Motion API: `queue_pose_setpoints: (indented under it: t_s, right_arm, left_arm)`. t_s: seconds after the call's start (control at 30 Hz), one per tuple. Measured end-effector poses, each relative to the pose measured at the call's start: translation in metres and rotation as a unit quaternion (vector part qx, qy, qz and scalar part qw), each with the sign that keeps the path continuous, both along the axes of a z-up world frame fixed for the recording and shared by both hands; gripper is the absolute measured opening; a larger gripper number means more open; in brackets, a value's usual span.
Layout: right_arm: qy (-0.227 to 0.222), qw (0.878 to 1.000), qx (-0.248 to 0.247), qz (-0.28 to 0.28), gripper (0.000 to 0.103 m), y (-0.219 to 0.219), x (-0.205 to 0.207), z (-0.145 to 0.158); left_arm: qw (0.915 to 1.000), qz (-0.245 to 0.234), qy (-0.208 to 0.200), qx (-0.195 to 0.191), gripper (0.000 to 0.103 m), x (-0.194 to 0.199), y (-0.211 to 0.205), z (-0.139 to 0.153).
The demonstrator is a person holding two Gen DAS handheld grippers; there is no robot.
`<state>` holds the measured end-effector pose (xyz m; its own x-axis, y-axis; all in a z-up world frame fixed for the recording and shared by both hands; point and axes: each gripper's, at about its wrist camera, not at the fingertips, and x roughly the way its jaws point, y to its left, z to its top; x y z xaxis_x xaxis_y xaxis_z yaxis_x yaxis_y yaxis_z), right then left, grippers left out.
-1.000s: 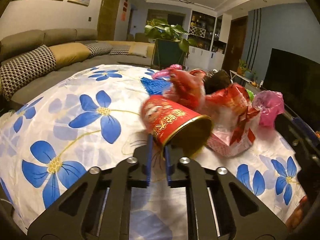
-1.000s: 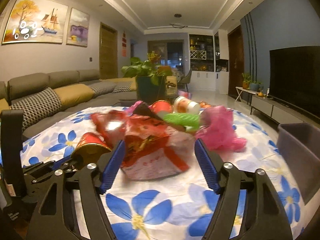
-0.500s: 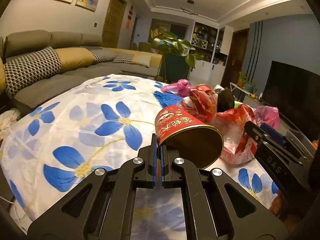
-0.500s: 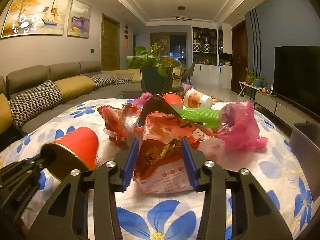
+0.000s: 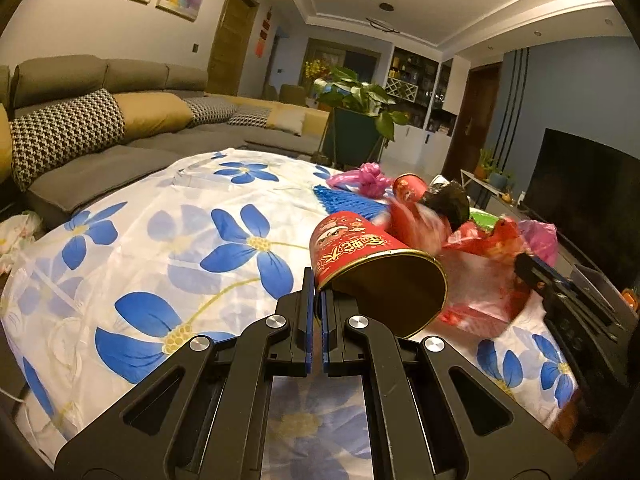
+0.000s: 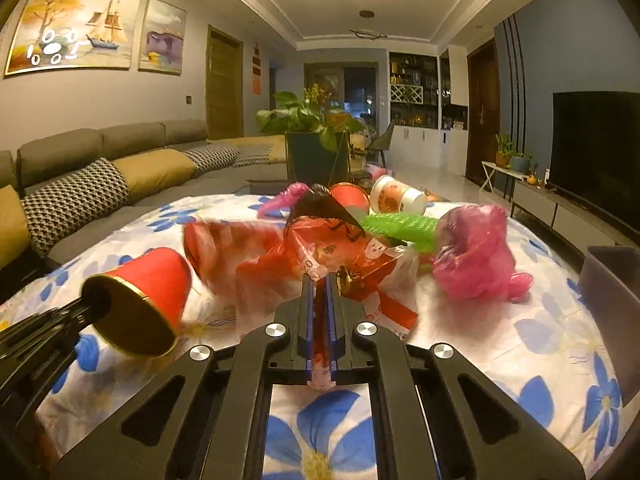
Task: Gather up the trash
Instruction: 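Grasp the red can with the left tool while the right tool grasps the red snack bag, then carry the red can and red snack bag over the grey bin with both tools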
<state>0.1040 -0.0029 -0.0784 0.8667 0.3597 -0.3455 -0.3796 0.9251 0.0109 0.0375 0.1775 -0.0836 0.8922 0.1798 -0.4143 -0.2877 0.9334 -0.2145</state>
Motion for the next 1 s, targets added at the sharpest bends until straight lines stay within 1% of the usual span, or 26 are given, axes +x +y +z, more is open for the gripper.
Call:
queue_pose_setpoints:
  t_s: [0.2, 0.37, 0.6, 0.8, 1.0]
  right_arm:
    - [-0.027, 1.0, -0.007, 0.003, 0.005, -0.015, -0.026, 0.008]
    - [-0.034, 0.999, 0.005, 0.001, 0.005, -0.032, -0.04, 0.019]
    - [-0.058, 0.998, 0.013, -0.001, 0.005, -0.052, -0.061, 0.031]
    - [-0.07, 0.997, 0.023, -0.014, 0.005, -0.071, -0.066, 0.04]
    - [-0.073, 0.996, 0.025, -0.035, 0.004, -0.088, -0.067, 0.042]
  left_arm:
    - [1.0, -0.004, -0.008, -0.001, 0.002, -0.006, -0.008, 0.004]
    - [0.9998, -0.001, -0.018, 0.002, 0.002, -0.016, -0.012, 0.011]
    - [0.9993, 0.0, -0.036, 0.006, 0.002, -0.029, -0.02, 0.025]
    - [0.9985, -0.016, -0.049, 0.017, 0.002, -0.032, -0.04, 0.038]
    - [0.9971, -0.046, -0.053, 0.03, 0.002, -0.023, -0.067, 0.046]
